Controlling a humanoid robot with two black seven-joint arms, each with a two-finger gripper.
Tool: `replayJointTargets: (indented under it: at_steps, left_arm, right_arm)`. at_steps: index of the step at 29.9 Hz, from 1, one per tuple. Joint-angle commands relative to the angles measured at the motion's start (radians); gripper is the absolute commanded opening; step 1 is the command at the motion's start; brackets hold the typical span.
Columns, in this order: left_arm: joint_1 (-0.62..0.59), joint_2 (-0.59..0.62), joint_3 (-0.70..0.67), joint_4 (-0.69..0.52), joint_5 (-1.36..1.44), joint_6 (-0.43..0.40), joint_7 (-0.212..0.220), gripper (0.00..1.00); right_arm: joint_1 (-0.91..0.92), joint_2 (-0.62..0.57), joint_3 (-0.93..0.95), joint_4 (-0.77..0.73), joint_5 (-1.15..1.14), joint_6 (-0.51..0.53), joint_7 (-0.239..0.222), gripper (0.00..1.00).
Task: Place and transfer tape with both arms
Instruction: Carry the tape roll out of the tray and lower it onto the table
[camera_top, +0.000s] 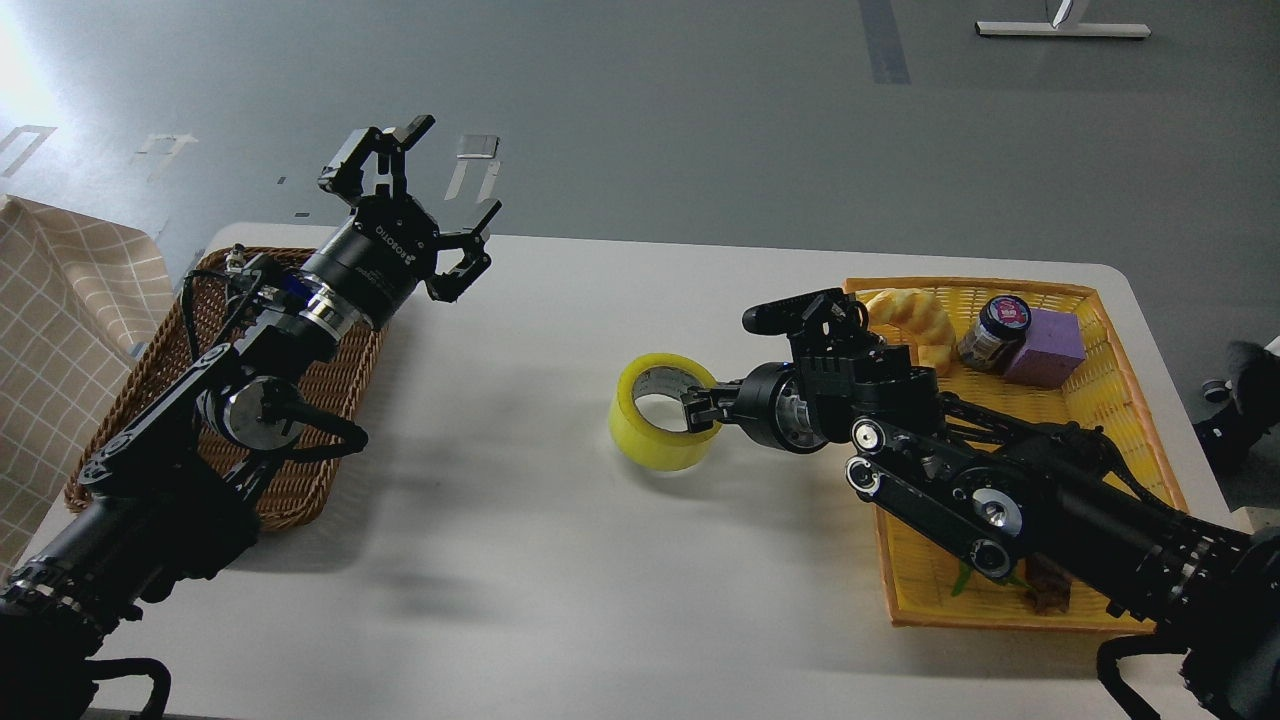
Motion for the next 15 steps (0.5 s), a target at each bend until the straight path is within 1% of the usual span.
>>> replayJointTargets:
  at_steps: [1, 6, 15]
  left_arm:
    - [0.000, -0.001, 0.000, -0.001, 0.000, 0.000, 0.000, 1.00]
    - [0.000, -0.001, 0.000, -0.001, 0.000, 0.000, 0.000, 1.00]
    - [0.003, -0.001, 0.000, 0.001, 0.000, 0.000, 0.000, 1.00]
  right_arm:
    - [0.011, 0.033, -0.013, -0.037, 0.000, 0.000, 0.000, 0.00]
    - [0.017, 0.063, -0.018, -0.074, 0.000, 0.000, 0.002, 0.00]
    - [0.023, 0.063, -0.021, -0.088, 0.000, 0.000, 0.002, 0.00]
